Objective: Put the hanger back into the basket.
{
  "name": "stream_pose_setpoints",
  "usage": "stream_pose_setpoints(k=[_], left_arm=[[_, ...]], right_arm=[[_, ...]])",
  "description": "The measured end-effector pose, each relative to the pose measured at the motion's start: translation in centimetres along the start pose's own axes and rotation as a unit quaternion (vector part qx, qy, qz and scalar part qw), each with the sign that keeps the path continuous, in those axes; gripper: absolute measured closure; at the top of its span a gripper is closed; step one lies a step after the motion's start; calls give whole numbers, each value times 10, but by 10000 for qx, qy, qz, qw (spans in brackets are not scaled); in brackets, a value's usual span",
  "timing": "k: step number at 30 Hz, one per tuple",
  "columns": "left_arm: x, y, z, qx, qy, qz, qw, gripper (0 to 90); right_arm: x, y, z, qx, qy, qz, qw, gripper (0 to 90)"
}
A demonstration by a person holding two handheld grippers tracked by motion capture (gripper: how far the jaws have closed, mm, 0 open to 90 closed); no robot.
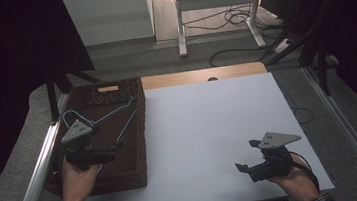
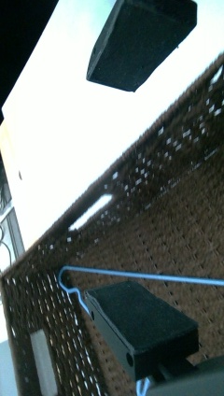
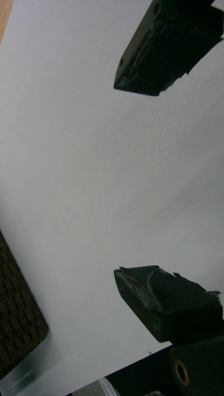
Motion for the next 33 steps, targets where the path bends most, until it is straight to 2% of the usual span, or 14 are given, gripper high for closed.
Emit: stream_pose_setpoints(k=[9, 17, 22, 27, 33], left_arm=[[1, 4, -38, -316, 223, -109, 9992, 16], [-5, 7, -68, -540, 302, -220, 9978, 15], [-14, 10, -88, -668, 452, -251, 9964, 12], [-25, 15, -102, -787, 450, -268, 9955, 11], [-42, 21, -117, -831, 506, -188, 9951, 11]], right_arm=[[-2, -7, 0, -50, 25, -63, 10000, 68], [-5, -14, 3, -82, -3, -66, 9999, 58], [-9, -20, 6, -124, -21, -100, 9999, 49], [-12, -26, 5, -165, 24, -138, 9998, 42], [-17, -31, 3, -245, 72, -140, 9996, 32]])
Point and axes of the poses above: each handheld gripper's, and its own axes: y roughly forward along the jaws, x roughly out of its top, z roughly to its left, the point moved 2 cm from there along y, roughly forward along the jaws, and after that the axes turned 2 degrees about -y, right-handed, at the moved point
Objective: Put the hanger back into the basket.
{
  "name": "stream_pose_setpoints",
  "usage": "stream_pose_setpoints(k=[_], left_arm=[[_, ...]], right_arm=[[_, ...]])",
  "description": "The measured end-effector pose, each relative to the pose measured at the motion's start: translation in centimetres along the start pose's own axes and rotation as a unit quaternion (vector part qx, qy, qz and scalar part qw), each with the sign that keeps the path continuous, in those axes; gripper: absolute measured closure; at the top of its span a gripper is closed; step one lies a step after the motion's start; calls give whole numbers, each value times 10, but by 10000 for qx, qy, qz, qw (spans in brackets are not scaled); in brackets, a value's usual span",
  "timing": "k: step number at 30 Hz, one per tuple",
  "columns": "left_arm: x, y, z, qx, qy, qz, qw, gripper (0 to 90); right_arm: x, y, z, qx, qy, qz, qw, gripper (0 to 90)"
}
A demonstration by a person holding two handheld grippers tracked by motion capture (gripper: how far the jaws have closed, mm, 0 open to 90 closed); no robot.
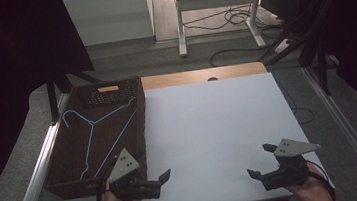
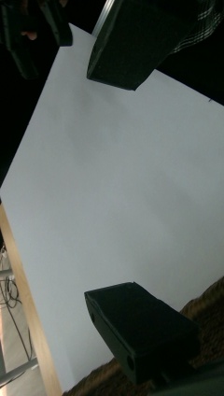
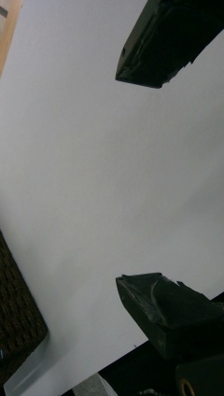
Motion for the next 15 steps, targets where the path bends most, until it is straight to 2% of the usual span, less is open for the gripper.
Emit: stream_pose_setpoints(k=[3, 9, 15], left_arm=[[-8, 4, -9, -60, 5, 41, 10000, 11], [-20, 13, -29, -223, 141, 184, 9995, 11], [-29, 22, -34, -225, 215, 326, 9990, 11]], right_arm=[[-2, -2, 0, -36, 6, -27, 10000, 28], [-8, -5, -1, -76, -16, 6, 10000, 27], [-13, -2, -2, -120, -69, 137, 9998, 27]])
Point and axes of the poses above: each handheld gripper's, and its own axes: y roughly forward along the jaws, x roughly out of its top, z roughly to its left, the point moved 2 cm from there along y, roughly forward along the jaws, and after that the axes turned 2 degrees about -y, right-handed, at the moved point
